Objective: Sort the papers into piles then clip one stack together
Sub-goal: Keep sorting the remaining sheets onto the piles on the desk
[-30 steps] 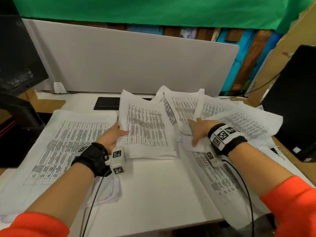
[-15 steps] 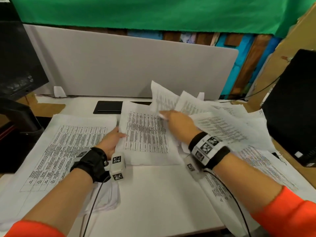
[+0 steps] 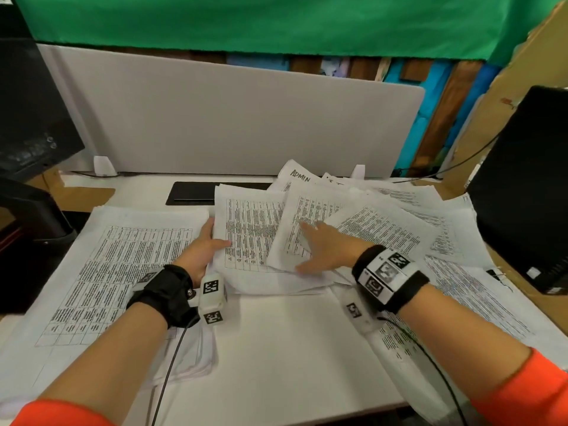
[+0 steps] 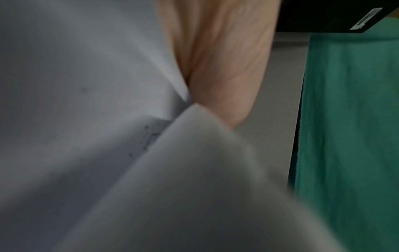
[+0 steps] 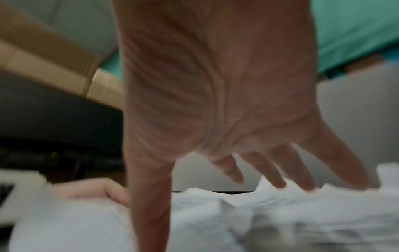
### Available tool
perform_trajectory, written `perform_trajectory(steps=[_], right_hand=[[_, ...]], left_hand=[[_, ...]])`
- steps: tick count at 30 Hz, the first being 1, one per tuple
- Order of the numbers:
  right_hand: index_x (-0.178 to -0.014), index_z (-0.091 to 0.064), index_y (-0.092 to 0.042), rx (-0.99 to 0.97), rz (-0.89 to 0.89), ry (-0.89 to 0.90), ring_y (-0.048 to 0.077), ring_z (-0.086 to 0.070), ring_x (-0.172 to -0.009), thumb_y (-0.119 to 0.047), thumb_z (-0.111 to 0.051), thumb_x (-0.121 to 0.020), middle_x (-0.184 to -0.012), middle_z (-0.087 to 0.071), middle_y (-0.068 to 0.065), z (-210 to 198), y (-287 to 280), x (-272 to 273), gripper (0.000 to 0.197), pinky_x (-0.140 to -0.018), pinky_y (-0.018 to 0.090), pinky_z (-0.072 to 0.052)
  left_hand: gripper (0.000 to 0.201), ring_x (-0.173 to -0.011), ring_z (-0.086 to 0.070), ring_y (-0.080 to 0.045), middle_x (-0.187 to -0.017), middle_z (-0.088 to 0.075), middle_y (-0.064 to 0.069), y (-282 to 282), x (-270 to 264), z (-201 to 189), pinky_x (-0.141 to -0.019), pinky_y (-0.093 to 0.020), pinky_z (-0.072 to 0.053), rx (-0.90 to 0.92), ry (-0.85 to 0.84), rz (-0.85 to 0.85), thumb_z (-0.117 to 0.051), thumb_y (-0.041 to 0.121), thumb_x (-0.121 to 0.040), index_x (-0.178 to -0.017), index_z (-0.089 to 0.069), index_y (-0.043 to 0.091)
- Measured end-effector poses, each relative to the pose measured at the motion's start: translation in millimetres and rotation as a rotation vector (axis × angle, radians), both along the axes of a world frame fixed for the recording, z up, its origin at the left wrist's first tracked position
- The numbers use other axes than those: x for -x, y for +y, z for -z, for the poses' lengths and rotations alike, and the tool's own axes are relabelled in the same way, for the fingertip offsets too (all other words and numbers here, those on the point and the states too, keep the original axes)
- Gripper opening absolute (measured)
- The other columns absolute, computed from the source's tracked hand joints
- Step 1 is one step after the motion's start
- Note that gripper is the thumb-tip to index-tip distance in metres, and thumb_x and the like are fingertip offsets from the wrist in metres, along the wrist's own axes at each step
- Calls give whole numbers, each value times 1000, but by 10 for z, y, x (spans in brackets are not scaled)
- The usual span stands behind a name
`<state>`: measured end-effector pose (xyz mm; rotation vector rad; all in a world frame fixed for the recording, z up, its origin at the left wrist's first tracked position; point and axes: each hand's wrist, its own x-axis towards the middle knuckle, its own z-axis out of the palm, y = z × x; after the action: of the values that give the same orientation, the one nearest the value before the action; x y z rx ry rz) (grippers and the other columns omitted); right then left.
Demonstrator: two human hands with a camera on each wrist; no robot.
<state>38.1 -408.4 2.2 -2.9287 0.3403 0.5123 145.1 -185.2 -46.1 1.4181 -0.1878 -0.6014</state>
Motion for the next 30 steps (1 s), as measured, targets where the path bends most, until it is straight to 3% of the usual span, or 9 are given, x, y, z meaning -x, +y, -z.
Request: perform_trajectory(steps=[3,6,10,15,19,22,26,28,30], right_hand=[[-156,4,-23,77,76,166,34,-52,-120,-28,-74,-74,-153,-28,16,82,-247,184,113,-95,47,-52],[-156,-6,-25,87,65,116,25,-64,-90,2,-61,-70,-122,-55,10,181,-365,256,106,-74,41,-61],[-144,-43,-15,75,90,-134,22,-66,-90,7,-46,-89,-118,-63,7,178,-387,282,59,-70,26,-55],[-144,-47,-26,70,-145,-451,24,-61,-119,15,-40,-87,-138,-59,3,59,-341,264,71,-97,34,-52],[-152,-29,-30,-71,-195,-166,23,-60,-121,-9,-44,-101,-152,-44,6,82,-173,324,57,-106,40,-46],[-157,-7,-21,71,-238,-27,27,-26,-147,-48,-50,-96,-163,-16,11,142,-39,357,80,-117,45,-30],[-153,-20,-16,286,-200,-60,30,-57,-114,-20,-63,-89,-137,-49,13,232,114,241,77,-84,42,-54],[-141,-40,-13,338,-136,-127,19,-61,-75,-6,-59,-90,-100,-61,4,185,155,134,54,-58,30,-49],[-138,-48,-15,270,-90,-320,17,-59,-66,2,-48,-95,-98,-66,5,22,177,74,46,-55,28,-49]], left_hand=[[72,-92,-58,-10,-147,-40,-5,-14,62,-37,-58,-18,-55,-47,-39,14,-42,-7,-95,-153,-12,24],[65,-99,-51,-8,-153,-31,-1,-19,78,-76,-73,-20,-49,-85,-29,-11,-37,-4,-99,-153,-13,23],[67,-84,-59,-10,-148,-41,-7,5,64,-77,-52,-19,-55,-89,-24,-6,-37,-3,-98,-153,-11,26],[63,-86,-60,-10,-148,-41,-6,9,76,-75,-50,-18,-55,-78,-21,1,-35,1,-100,-153,-11,26],[59,-85,-58,-12,-152,-35,-4,-8,100,-105,-51,-18,-55,-82,-6,-4,-33,3,-102,-153,-14,27],[58,-86,-58,-11,-152,-35,-3,0,114,-115,-51,-16,-55,-92,-17,6,-33,5,-102,-152,-16,29],[58,-107,-50,-15,-153,-33,1,9,126,-123,-56,-13,-54,-120,-39,17,-32,5,-102,-152,-14,30],[60,-109,-47,-13,-154,-30,1,4,134,-122,-70,-17,-52,-109,-49,10,-31,3,-102,-153,-11,29],[61,-110,-47,-12,-155,-30,2,7,130,-118,-78,-22,-48,-96,-39,-3,-31,3,-102,-153,-9,28]])
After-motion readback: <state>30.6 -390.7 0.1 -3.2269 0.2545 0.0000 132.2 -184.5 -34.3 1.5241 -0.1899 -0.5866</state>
